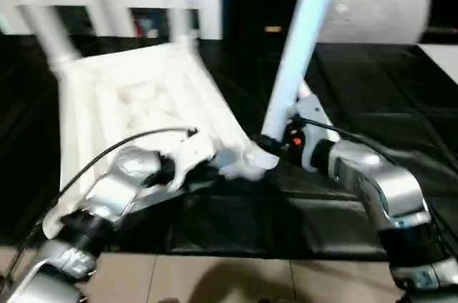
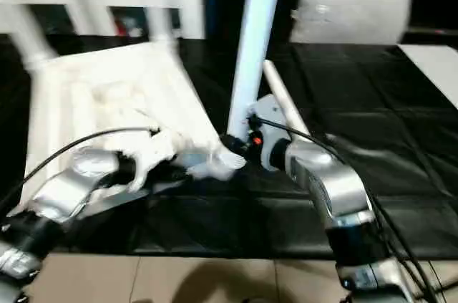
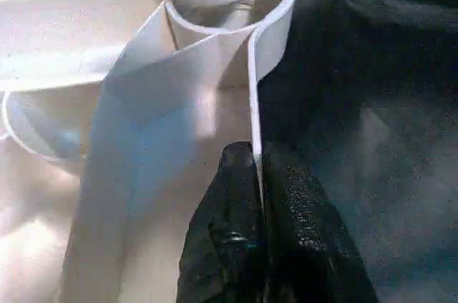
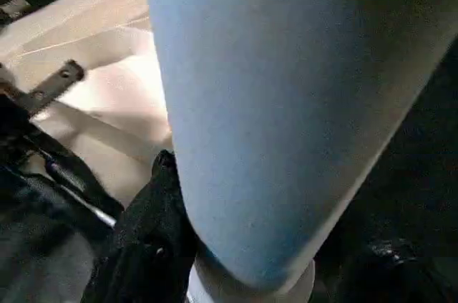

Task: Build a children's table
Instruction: Insert table leg to table base

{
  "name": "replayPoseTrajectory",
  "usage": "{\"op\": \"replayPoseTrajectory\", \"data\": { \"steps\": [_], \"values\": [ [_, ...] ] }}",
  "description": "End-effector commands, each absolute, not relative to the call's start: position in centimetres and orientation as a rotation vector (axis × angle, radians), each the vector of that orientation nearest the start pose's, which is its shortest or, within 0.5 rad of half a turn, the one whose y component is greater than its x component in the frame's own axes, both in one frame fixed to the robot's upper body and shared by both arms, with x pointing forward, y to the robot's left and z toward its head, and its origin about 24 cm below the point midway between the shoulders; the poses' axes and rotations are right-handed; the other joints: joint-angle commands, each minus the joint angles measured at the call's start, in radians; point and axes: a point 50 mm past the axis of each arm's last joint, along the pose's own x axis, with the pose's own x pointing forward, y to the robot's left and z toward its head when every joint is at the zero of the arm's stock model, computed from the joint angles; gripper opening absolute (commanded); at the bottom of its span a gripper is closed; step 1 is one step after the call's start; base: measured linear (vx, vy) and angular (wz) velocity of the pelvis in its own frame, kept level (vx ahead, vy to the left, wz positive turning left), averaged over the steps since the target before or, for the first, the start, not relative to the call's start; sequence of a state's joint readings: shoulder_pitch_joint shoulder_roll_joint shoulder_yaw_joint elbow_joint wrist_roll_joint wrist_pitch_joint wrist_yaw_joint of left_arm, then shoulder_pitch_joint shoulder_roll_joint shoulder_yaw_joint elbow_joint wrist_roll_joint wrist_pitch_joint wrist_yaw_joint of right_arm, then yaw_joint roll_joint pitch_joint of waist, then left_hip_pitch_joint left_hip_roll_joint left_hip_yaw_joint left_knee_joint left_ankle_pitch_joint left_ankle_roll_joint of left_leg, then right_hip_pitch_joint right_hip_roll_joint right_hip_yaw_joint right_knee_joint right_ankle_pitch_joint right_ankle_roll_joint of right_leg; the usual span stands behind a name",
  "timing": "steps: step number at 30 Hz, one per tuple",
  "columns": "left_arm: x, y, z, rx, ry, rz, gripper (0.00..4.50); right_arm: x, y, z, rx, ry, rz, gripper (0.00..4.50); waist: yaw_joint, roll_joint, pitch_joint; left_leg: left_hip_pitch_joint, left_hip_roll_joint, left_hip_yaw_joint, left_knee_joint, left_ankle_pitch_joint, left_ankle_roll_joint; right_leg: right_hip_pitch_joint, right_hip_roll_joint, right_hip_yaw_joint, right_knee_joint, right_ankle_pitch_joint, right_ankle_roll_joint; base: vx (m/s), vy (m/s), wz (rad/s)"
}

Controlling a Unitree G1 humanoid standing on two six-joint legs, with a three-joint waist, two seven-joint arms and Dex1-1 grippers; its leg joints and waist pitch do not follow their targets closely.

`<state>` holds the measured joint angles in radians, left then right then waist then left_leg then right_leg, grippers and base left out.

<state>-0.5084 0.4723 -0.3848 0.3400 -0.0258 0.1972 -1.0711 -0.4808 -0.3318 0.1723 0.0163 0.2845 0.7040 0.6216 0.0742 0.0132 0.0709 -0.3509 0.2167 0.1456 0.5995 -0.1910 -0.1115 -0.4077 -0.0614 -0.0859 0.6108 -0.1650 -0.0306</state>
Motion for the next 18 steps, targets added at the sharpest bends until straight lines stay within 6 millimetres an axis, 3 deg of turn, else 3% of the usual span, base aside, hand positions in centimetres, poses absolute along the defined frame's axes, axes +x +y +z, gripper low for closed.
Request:
{"op": "replayPoseTrajectory", "data": {
  "steps": [1,10,18],
  "values": [
    [29.5,12.6,5.7,0.544,0.421,-1.37,0.0,30.8,-11.6,9.8,-0.082,0.398,0.857,1.89,-0.005,-0.003,-0.079,0.003,0.004,0.018,-0.065,-0.124,0.02,0.059,-0.062,0.054,-0.073,-0.274,-0.142,0.0,0.0,0.0],
    [29.9,13.5,5.7,0.606,0.433,-1.382,0.0,30.0,-11.1,8.9,-0.077,0.489,0.911,1.89,-0.002,-0.012,-0.075,0.006,0.002,0.016,-0.071,-0.201,-0.011,0.059,-0.064,0.054,-0.087,-0.377,-0.093,0.0,0.0,0.0],
    [30.1,13.5,5.7,0.617,0.429,-1.396,0.0,29.7,-11.5,8.9,-0.091,0.527,0.921,1.89,0.0,-0.011,-0.079,0.006,0.003,0.015,-0.07,-0.191,-0.014,0.059,-0.062,0.054,-0.083,-0.332,-0.107,0.0,0.0,0.0]
  ]
}}
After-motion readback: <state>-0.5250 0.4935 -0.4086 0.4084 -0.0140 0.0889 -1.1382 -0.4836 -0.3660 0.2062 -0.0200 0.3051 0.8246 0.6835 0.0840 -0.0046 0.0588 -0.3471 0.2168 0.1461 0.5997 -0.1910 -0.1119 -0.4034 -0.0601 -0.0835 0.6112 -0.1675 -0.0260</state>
